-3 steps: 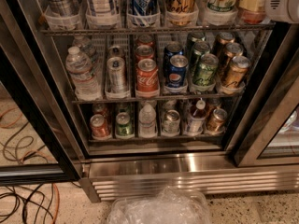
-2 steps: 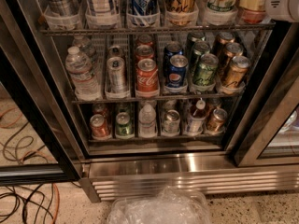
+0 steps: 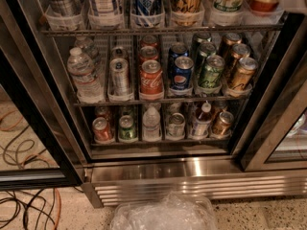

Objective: Pick coke can from top shelf of fridge

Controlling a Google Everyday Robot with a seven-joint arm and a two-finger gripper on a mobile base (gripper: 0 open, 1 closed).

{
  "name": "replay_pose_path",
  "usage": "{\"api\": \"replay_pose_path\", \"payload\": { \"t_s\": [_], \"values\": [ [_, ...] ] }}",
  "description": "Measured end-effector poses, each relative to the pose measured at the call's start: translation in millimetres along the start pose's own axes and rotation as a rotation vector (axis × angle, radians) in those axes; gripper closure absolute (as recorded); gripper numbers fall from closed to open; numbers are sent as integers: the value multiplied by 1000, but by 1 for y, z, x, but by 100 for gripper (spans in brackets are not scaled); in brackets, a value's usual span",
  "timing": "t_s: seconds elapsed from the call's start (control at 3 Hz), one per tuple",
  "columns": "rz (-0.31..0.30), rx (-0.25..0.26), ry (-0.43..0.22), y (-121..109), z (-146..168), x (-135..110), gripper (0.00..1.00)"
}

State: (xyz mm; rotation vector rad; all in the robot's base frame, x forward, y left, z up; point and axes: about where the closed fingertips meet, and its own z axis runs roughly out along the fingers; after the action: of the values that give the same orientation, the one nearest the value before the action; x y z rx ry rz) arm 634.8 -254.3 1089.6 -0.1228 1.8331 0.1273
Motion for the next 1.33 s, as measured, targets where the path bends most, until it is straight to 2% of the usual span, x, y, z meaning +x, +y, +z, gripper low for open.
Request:
{"api": "replay_pose_path", "payload": {
  "t_s": [0.33,0.67,1.0,1.33],
  "values": [
    [0,0,0,0,1,0,100],
    [-3,-23,-5,4,-6,-4,100],
    [26,-76,30,2,-2,1,100],
    [26,-76,30,2,-2,1,100]
  ]
}}
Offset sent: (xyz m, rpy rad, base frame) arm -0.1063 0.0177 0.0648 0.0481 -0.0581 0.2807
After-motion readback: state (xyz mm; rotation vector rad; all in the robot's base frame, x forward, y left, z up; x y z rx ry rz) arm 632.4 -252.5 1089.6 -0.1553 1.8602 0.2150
